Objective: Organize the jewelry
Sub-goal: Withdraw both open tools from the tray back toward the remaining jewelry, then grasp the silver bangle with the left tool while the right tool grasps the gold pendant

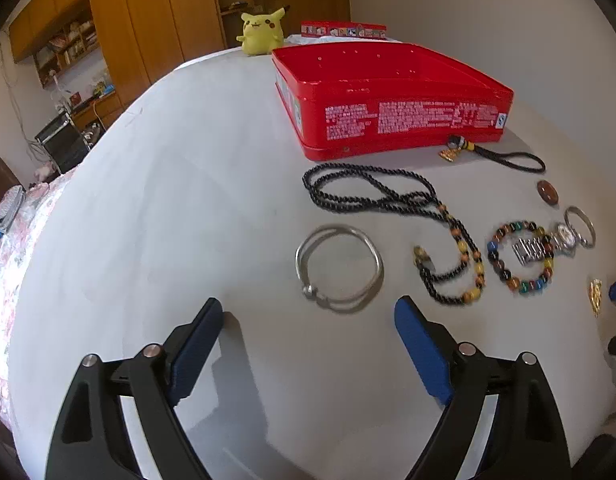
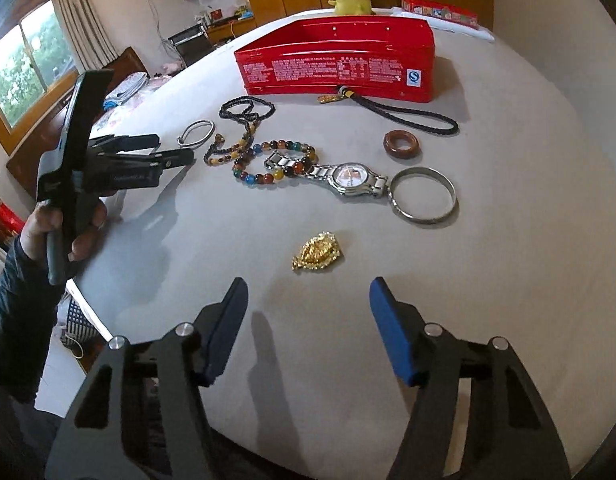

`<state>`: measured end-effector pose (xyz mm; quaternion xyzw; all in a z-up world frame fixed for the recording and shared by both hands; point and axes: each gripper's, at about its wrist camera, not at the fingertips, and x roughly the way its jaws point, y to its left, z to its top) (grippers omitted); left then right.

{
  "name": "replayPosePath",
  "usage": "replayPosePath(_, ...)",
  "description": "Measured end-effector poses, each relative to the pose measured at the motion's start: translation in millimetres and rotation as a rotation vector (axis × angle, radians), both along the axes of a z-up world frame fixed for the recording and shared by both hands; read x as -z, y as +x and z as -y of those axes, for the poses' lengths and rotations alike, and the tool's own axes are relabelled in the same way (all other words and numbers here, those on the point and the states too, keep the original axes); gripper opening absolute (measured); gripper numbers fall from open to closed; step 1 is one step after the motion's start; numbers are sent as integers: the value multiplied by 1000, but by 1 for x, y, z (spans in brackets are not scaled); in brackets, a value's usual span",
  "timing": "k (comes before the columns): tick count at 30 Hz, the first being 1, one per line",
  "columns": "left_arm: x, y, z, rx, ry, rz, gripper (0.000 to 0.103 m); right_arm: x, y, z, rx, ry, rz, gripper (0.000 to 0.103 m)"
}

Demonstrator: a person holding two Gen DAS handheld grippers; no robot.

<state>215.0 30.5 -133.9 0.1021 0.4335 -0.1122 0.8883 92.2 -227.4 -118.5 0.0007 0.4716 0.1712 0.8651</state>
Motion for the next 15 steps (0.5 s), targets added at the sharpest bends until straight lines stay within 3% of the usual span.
replayPosePath(7,0,11,7,-1,-1,3,84,1,6,-1,-16,-15,11,57)
replayPosePath(10,-1,11,10,11,-11,3,74,2,7,-1,-18,-16,16,56)
replayPosePath(12,-3,9,12,20,-16,9,60,2,7,-1,-20,-20,18,56)
replayPosePath(15,-4,9,18,29,-13,16,47,2,8,-3,-27,-33,24,55)
